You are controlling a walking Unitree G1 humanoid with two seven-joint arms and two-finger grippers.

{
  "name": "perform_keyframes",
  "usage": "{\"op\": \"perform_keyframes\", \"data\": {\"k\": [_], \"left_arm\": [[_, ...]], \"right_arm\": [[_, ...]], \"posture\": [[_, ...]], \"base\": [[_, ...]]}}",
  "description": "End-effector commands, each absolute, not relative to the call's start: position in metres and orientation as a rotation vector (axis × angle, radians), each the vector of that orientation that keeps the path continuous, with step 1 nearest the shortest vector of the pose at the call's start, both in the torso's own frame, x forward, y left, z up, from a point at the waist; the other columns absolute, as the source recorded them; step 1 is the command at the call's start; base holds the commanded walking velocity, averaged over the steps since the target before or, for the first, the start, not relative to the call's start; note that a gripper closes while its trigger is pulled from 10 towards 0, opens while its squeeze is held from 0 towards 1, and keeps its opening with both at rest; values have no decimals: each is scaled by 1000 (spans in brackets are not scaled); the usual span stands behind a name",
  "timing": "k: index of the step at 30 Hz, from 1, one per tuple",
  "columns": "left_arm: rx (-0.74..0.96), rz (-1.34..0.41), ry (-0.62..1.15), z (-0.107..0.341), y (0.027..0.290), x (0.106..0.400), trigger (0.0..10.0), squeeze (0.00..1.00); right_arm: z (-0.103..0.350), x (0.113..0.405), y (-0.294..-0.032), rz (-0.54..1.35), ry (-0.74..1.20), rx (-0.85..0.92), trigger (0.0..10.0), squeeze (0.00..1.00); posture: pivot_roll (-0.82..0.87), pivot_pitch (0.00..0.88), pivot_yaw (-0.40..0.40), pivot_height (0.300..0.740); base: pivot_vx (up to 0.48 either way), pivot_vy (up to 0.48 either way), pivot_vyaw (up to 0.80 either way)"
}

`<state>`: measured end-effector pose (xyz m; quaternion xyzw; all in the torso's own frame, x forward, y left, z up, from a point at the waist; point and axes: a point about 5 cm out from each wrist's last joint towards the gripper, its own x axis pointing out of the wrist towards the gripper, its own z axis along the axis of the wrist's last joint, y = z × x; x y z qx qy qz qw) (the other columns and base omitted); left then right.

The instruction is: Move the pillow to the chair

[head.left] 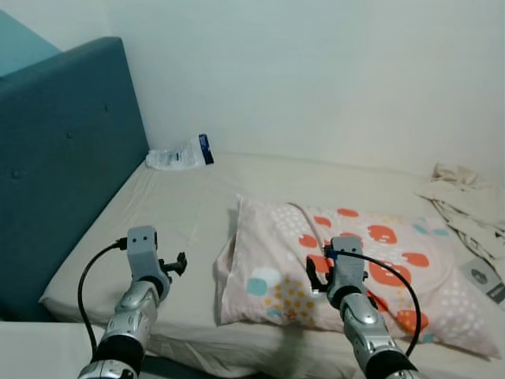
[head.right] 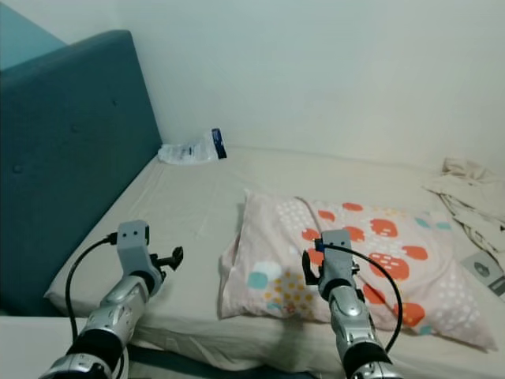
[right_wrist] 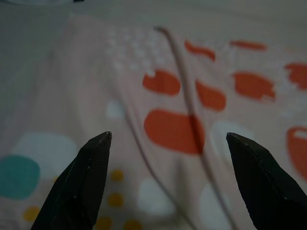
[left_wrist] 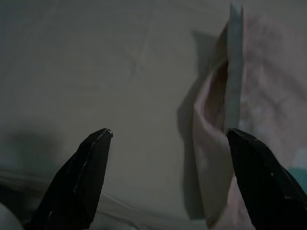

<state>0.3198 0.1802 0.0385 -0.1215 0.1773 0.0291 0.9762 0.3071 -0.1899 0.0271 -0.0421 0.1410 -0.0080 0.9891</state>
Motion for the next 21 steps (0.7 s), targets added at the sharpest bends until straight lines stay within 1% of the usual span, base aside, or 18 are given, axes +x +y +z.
{"op": "perform_keyframes", "data": {"k": [1, 2, 3, 5, 6, 8, 9, 10, 11, 12, 14, 15, 16, 19, 21], "left_arm": [[-262, 49, 374, 37, 180, 319, 10000, 0], [-296, 9, 374, 39, 175, 322, 10000, 0], [-296, 9, 374, 39, 175, 322, 10000, 0], [-374, -33, 375, 42, 170, 326, 10000, 0], [-374, -33, 375, 42, 170, 326, 10000, 0], [-461, -68, 369, 47, 166, 329, 10000, 0], [-461, -68, 369, 47, 166, 329, 10000, 0], [-636, -200, 365, 58, 154, 333, 10000, 0], [-636, -200, 365, 58, 154, 333, 10000, 0], [-754, -318, 349, 68, 145, 334, 10000, 0], [-809, -385, 350, 73, 140, 334, 10000, 0], [-809, -385, 350, 73, 140, 334, 10000, 0], [-804, -417, 359, 75, 139, 335, 10000, 0], [-774, -436, 366, 76, 137, 337, 10000, 0], [-760, -435, 367, 77, 137, 339, 10000, 0]], "right_arm": [[22, 302, -189, -21, 297, -57, 10000, 0], [23, 303, -191, -31, 293, -84, 10000, 0], [23, 303, -191, -31, 293, -84, 10000, 0], [25, 304, -191, -32, 289, -83, 10000, 0], [25, 304, -191, -32, 289, -83, 10000, 0], [28, 306, -192, -31, 274, -68, 10000, 0], [28, 306, -192, -31, 274, -68, 10000, 0], [41, 313, -195, -33, 213, -88, 10000, 0], [41, 313, -195, -33, 213, -88, 10000, 0], [53, 319, -200, -49, 165, -93, 10000, 0], [69, 327, -211, -72, 112, -18, 10000, 0], [69, 327, -211, -72, 112, -18, 10000, 0], [78, 329, -215, -59, 80, -20, 10000, 0], [83, 330, -219, -52, 62, -67, 10000, 0], [84, 330, -220, -45, 60, -85, 10000, 0]], "posture": [[67, 53, 0, 622], [61, 65, 1, 612], [61, 65, 1, 612], [58, 74, 3, 612], [58, 74, 3, 612], [57, 80, 5, 602], [57, 80, 5, 602], [63, 99, 11, 597], [63, 99, 11, 597], [59, 106, 19, 597], [54, 113, 27, 597], [54, 113, 27, 597], [52, 120, 33, 587], [55, 128, 36, 573], [55, 130, 37, 573]], "base": [[0, 0, 0], [0, 0, 0], [0, 0, 0], [0, 0, 0], [0, 0, 0], [0, 0, 0], [0, 0, 0], [0, 0, 0], [0, 0, 0], [0, 0, 0], [0, 0, 0], [0, 0, 0], [0, 0, 0], [0, 0, 0], [0, 0, 0]]}}
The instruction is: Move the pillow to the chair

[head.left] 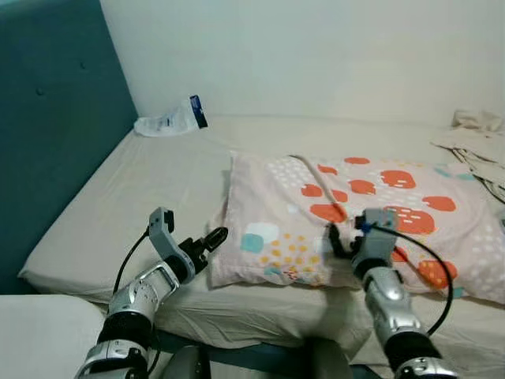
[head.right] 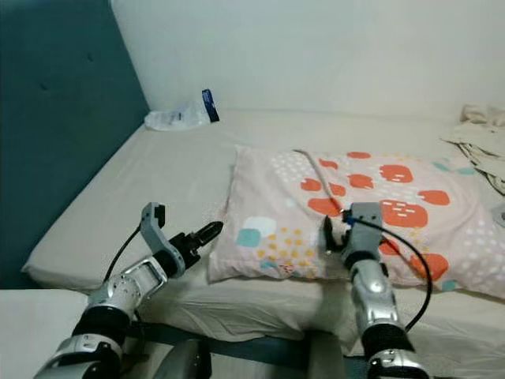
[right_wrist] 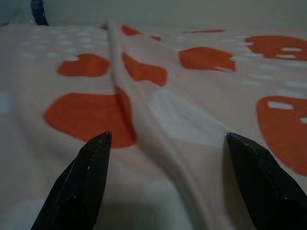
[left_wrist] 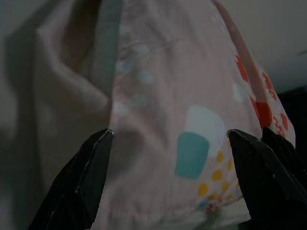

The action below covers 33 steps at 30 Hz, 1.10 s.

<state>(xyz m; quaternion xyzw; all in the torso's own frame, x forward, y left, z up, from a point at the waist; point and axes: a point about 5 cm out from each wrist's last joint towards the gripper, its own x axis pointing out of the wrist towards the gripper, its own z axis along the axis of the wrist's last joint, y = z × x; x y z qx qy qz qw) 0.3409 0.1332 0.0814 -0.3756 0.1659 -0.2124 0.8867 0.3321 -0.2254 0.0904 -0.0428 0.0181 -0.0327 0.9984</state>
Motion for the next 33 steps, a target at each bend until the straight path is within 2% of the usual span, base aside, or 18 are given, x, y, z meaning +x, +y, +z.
{"op": "perform_keyframes", "data": {"k": [1, 3, 6, 10, 12, 19, 25, 33], "left_arm": [[-752, -439, 364, 78, 136, 342, 10000, 0], [-755, -444, 354, 82, 137, 346, 10000, 0], [-742, -421, 346, 85, 139, 350, 10000, 0], [-690, -317, 328, 82, 147, 352, 10000, 0], [-726, -319, 318, 83, 141, 353, 10000, 0], [-754, -411, 376, 78, 117, 351, 10000, 0], [-788, -457, 391, 80, 103, 351, 10000, 0], [-732, -491, 413, 80, 92, 352, 10000, 0]], "right_arm": [[86, 329, -221, -34, 56, -122, 10000, 0], [90, 328, -226, -15, 44, -192, 10000, 0], [100, 326, -236, -36, 14, -202, 10000, 0], [114, 324, -245, -46, -37, -221, 10000, 0], [126, 321, -257, -68, -86, -279, 10000, 0], [129, 312, -277, -119, -87, -183, 10000, 0], [125, 306, -274, -100, -41, -204, 10000, 0], [117, 302, -260, -55, -18, -188, 10000, 0]], "posture": [[55, 137, 40, 573], [50, 143, 45, 573], [40, 151, 57, 573], [20, 159, 71, 573], [18, 167, 75, 573], [3, 176, 87, 558], [-2, 182, 93, 548], [-4, 179, 95, 548]], "base": [[0, 0, 0], [0, 0, 0], [0, 0, 0], [0, 0, 0], [0, 0, 0], [0, 0, 0], [0, 0, 0], [0, 0, 0]]}}
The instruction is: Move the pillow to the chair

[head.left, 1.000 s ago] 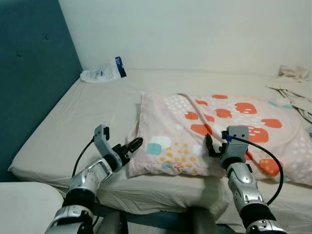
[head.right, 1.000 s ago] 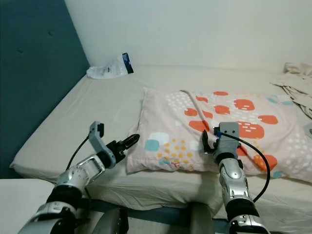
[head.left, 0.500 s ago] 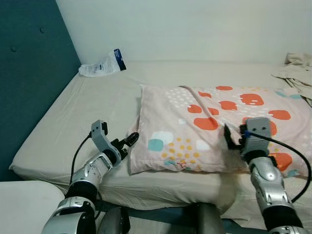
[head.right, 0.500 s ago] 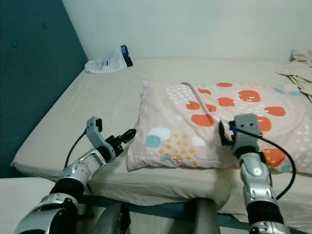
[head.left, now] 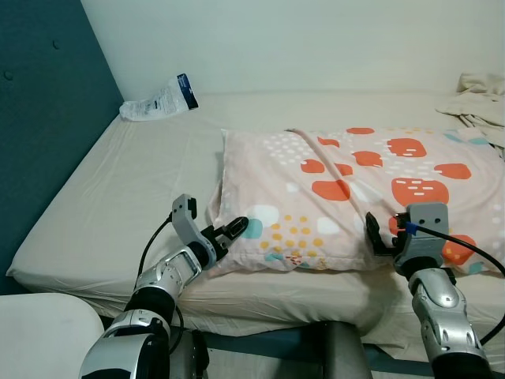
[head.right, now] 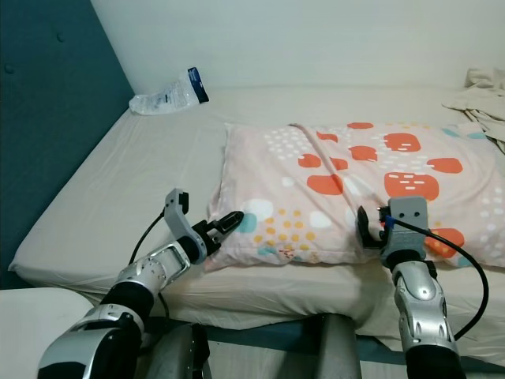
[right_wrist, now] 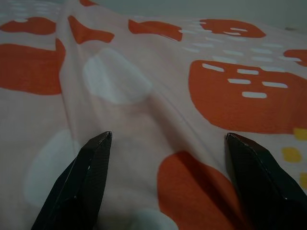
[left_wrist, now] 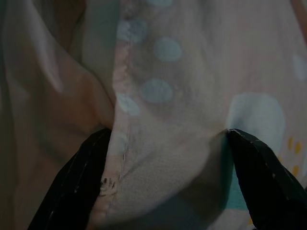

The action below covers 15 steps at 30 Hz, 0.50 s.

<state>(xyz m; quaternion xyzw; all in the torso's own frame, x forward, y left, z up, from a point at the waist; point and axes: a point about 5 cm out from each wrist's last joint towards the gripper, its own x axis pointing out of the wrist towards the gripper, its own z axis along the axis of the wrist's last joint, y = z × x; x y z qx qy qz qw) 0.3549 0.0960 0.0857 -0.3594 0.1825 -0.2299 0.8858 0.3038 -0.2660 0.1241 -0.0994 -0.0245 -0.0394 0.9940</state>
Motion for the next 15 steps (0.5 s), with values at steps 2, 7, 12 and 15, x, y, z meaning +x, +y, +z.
{"op": "perform_keyframes", "data": {"k": [2, 7, 12, 15], "left_arm": [[-757, -537, 414, 82, 86, 351, 10000, 0], [-732, -699, 487, 79, 65, 340, 0, 0], [-708, -739, 513, 77, 58, 336, 0, 0], [-721, -760, 516, 81, 52, 336, 0, 0]], "right_arm": [[116, 301, -258, -52, -12, -185, 10000, 0], [114, 302, -254, -46, 1, -178, 10000, 0], [114, 303, -253, -46, 5, -175, 10000, 0], [113, 304, -252, -46, 13, -172, 10000, 0]], "posture": [[-3, 176, 92, 548], [1, 171, 91, 548], [3, 167, 92, 548], [7, 164, 92, 548]], "base": [[0, 0, 0], [0, 0, 0], [0, 0, 0], [0, 0, 0]]}}
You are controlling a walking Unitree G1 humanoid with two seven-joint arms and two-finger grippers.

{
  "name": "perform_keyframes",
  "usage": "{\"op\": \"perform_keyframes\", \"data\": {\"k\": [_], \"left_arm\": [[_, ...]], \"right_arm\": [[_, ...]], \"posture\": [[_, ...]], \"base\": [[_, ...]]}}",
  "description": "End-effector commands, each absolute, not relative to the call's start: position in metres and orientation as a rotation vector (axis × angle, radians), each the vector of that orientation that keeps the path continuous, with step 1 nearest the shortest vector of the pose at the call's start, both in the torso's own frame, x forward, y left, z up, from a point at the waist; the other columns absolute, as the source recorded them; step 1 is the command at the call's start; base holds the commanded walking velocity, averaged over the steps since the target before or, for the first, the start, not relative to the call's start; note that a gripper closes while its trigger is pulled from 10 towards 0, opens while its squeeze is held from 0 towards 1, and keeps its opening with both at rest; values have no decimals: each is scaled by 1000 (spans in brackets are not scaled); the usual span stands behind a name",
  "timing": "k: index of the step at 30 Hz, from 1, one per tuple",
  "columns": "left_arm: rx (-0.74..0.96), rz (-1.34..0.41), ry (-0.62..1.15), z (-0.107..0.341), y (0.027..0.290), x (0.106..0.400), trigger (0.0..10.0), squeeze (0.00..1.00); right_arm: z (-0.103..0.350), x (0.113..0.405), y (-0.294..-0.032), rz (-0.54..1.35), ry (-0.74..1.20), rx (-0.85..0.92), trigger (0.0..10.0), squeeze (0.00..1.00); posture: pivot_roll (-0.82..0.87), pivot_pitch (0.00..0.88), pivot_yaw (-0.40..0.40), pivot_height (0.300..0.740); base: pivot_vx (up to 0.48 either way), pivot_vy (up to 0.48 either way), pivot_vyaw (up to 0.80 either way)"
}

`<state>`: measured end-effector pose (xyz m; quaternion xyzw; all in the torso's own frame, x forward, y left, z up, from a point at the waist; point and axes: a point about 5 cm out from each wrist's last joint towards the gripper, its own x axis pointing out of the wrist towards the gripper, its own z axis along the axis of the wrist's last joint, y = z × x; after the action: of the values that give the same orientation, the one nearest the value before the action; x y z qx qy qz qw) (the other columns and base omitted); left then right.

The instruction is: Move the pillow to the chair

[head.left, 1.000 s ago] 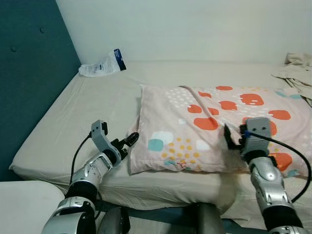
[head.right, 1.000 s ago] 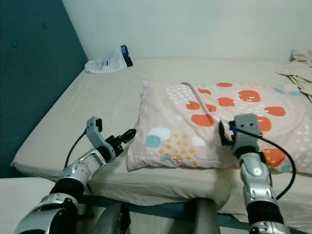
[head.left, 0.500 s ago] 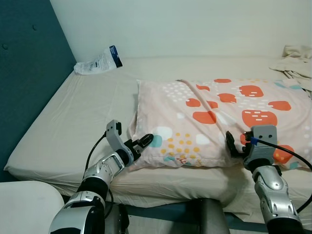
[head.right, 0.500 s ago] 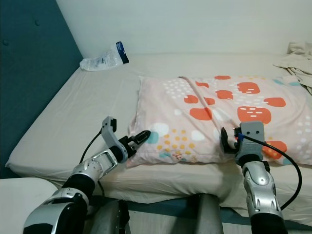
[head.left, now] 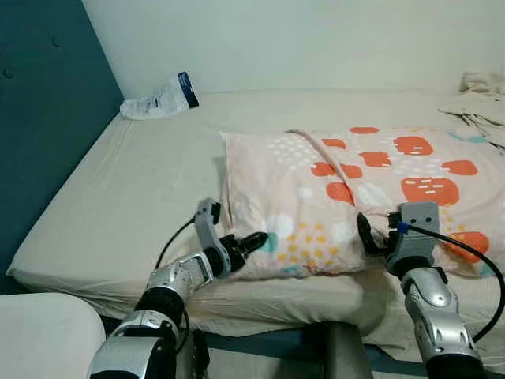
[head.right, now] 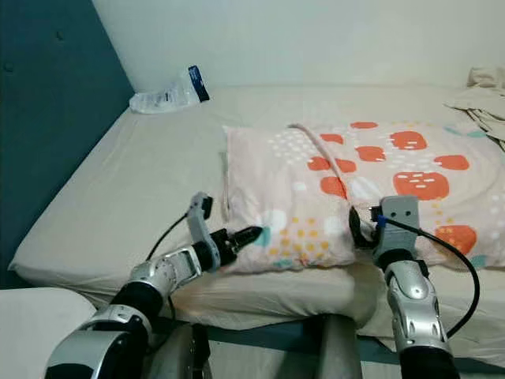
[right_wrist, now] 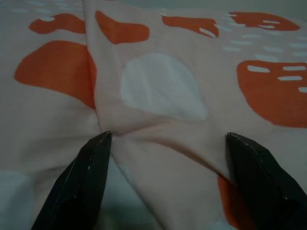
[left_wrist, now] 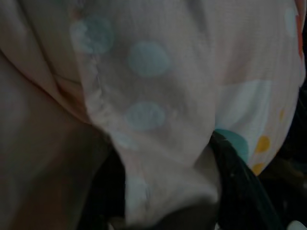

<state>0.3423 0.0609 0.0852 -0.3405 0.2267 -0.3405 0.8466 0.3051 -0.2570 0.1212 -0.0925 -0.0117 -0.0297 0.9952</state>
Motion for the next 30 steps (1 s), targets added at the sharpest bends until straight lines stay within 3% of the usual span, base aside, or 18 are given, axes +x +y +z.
{"op": "perform_keyframes", "data": {"k": [1, 9, 16, 24, 30], "left_arm": [[-708, -773, 516, 81, 52, 336, 0, 0], [-643, -756, 527, 78, 62, 336, 0, 0], [-559, -700, 577, 71, 95, 337, 0, 0], [-476, -661, 591, 86, 191, 335, 0, 0], [-413, -644, 560, 109, 238, 332, 0, 0]], "right_arm": [[112, 304, -251, -46, 18, -172, 10000, 0], [111, 305, -249, -45, 26, -172, 10000, 0], [111, 305, -247, -35, 21, -161, 10000, 0], [111, 308, -245, -11, 18, -138, 10000, 0], [117, 314, -245, -18, -3, -118, 10000, 0]], "posture": [[10, 164, 92, 548], [13, 161, 95, 548], [10, 158, 91, 548], [34, 151, 74, 548], [46, 147, 70, 548]], "base": [[0, 0, 0], [0, 0, 0], [0, 0, 0], [0, 0, 0], [0, 0, 0]]}}
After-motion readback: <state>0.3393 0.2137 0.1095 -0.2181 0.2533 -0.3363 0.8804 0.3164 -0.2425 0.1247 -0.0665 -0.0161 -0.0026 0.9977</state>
